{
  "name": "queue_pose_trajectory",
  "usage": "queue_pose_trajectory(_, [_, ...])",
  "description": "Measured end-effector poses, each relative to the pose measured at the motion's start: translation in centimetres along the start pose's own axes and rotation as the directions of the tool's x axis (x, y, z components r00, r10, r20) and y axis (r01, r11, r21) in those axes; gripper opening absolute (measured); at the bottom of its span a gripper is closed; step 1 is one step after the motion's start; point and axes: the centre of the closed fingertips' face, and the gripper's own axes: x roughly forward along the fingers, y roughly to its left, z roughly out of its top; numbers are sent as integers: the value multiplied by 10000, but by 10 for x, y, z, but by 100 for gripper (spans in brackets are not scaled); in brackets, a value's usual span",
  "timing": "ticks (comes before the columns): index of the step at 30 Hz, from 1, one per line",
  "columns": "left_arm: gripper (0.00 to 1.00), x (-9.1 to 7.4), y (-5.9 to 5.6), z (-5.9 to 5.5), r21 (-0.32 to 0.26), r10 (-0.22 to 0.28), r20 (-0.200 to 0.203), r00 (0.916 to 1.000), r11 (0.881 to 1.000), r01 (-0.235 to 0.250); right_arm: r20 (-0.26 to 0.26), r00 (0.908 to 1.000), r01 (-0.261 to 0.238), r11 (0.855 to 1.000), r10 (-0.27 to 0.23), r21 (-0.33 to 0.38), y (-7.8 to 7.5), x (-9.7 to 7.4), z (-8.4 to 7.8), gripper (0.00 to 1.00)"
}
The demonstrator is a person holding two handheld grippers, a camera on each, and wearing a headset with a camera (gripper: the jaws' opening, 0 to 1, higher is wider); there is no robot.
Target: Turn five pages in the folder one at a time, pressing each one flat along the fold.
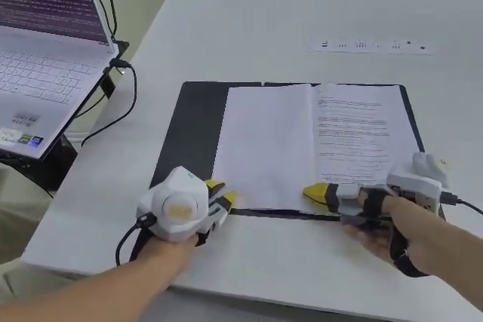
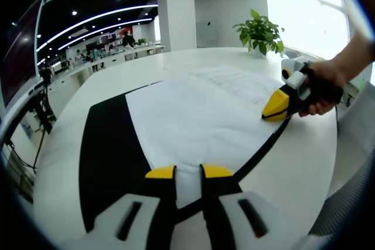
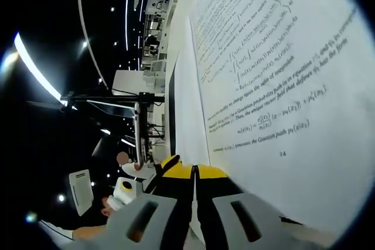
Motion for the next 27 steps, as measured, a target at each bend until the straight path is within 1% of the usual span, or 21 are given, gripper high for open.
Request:
queue_pose_trajectory(3, [14, 0, 0, 0, 12, -1, -29, 10000, 10000, 1, -100, 9999, -20, 10000, 20, 17, 1, -3, -12, 0])
queue_pose_trajectory(7, [14, 0, 0, -1, 12, -2, -57, 10000, 10000, 3, -320, 9994, -88, 9999, 91, 80, -2, -7, -23, 0])
queue_pose_trajectory(9, [14, 0, 0, -1, 36, -11, -87, 10000, 10000, 12, -577, 9983, 53, 9999, -47, 101, -5, -10, -32, 0])
queue_pose_trajectory(10, [14, 0, 0, -1, 35, -14, -95, 10000, 10000, 15, -826, 9959, 361, 9992, -376, -198, -11, -13, -41, 0])
queue_pose_trajectory(11, [14, 0, 0, -1, 28, -11, -108, 9999, 10000, 12, -801, 9965, 256, 9997, -258, -31, -9, -14, -44, 0])
queue_pose_trajectory(12, [14, 0, 0, -1, 20, -8, -121, 9999, 10000, 9, -655, 9978, -56, 9999, 65, 133, -1, -16, -44, 0])
queue_pose_trajectory(14, [14, 0, 0, -1, -94, 2, -122, 9999, 10000, -3, -586, 9982, -118, 9999, 119, 24, 4, -20, -46, 0])
queue_pose_trajectory(15, [14, 0, 0, -1, -194, 26, -127, 9999, 9998, -28, -622, 9978, -246, 9994, 230, -250, 12, -23, -48, 0])
queue_pose_trajectory(16, [14, 0, 0, -1, -278, 46, -152, 9999, 9996, -51, -609, 9976, -358, 9987, 336, -358, 18, -25, -50, 0])
queue_pose_trajectory(17, [14, 0, 1, -1, -773, 126, -189, 9997, 9969, -141, -482, 9980, -431, 9976, 404, -547, 25, -28, -49, 0])
queue_pose_trajectory(18, [15, 0, 0, -1, -1000, 71, -264, 9996, 9949, -97, -401, 9983, -456, 9968, 430, -656, 27, -29, -48, 0])
queue_pose_trajectory(19, [18, 0, -3, 2, -1055, -131, -271, 9995, 9944, 101, -248, 9986, -498, 9945, 478, -920, 34, -34, -47, 0])
queue_pose_trajectory(20, [22, 0, -4, 1, -1103, -174, -322, 9993, 9938, 137, -102, 9990, -438, 9935, 430, -1055, 37, -37, -46, 0])
queue_pose_trajectory(21, [25, 0, -9, 2, -1145, -391, -456, 9982, 9928, 337, 241, 9989, -367, 9877, 408, -1518, 43, -43, -42, 0])
queue_pose_trajectory(22, [31, -1, -12, 2, -1172, -534, -560, 9970, 9920, 466, 390, 9985, -319, 9826, 397, -1828, 45, -46, -39, 0])
queue_pose_trajectory(23, [34, -1, -16, 3, -1193, -609, -818, 9948, 9916, 509, 729, 9969, -140, 9757, 306, -2188, 49, -53, -36, 0])
queue_pose_trajectory(24, [37, -2, -17, 1, -1129, -631, -1053, 9924, 9923, 511, 950, 9951, -46, 9716, 278, -2366, 51, -58, -33, 0])
queue_pose_trajectory(25, [40, -5, -19, 1, -1127, -595, -1332, 9893, 9926, 446, 1083, 9938, 51, 9631, 250, -2691, 54, -65, -32, 0])
queue_pose_trajectory(26, [42, -7, -19, 0, -1272, -573, -1474, 9874, 9911, 386, 1189, 9927, 169, 9573, 184, -2887, 54, -70, -31, 0])
queue_pose_trajectory(27, [45, -9, -21, 1, -1540, -615, -1542, 9861, 9874, 375, 1443, 9895, 436, 9502, 15, -3085, 54, -78, -29, 0])
